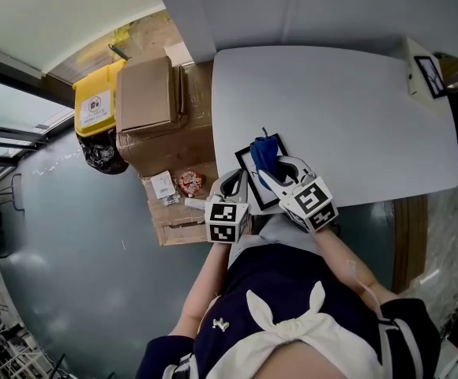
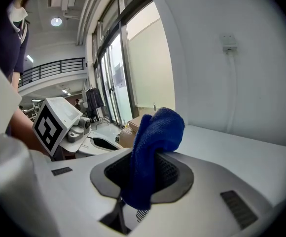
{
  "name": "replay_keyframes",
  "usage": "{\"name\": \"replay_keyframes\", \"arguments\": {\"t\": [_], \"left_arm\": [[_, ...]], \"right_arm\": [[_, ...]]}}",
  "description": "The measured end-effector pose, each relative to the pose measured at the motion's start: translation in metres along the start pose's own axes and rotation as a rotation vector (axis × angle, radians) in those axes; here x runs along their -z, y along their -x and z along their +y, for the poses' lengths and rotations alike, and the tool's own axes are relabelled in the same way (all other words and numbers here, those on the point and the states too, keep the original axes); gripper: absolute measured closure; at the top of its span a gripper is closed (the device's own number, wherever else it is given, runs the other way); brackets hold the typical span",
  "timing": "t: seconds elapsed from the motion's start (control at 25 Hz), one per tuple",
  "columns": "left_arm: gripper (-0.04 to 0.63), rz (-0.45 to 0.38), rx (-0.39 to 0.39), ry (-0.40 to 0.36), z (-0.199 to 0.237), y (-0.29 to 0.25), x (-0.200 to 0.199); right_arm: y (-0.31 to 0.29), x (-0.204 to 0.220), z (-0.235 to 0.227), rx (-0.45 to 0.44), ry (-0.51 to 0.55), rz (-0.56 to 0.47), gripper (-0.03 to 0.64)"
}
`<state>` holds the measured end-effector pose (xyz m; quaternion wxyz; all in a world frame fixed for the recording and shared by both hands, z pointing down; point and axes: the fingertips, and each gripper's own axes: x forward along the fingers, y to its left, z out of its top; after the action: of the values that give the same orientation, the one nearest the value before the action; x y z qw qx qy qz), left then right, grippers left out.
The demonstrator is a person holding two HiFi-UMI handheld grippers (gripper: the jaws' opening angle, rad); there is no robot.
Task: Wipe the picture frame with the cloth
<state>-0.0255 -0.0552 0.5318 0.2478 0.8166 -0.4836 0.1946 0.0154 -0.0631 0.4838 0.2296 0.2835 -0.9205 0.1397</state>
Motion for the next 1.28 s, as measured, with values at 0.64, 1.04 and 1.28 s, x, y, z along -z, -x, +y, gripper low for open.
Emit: {"name": "replay_keyframes", "arguments": {"t": [0.64, 1.04, 1.28], "left_arm": [[0.595, 0.12, 0.014, 0.024, 0.014, -0.033, 0.039], [0.595, 0.173, 0.023, 0.035, 0.016, -0.045, 0.059], [0.595, 0.189, 0.036, 0.058, 0.013, -0.053, 0.066]], "right_arm": [[-0.049, 0.03, -0.007, -0.085, -0.036, 0.097, 0.525], [-0.069, 0.05, -0.011, -0.11, -0.028, 0.156, 0.525], [-0.085, 0.066, -0.015, -0.115, 0.01, 0.204, 0.525]]}}
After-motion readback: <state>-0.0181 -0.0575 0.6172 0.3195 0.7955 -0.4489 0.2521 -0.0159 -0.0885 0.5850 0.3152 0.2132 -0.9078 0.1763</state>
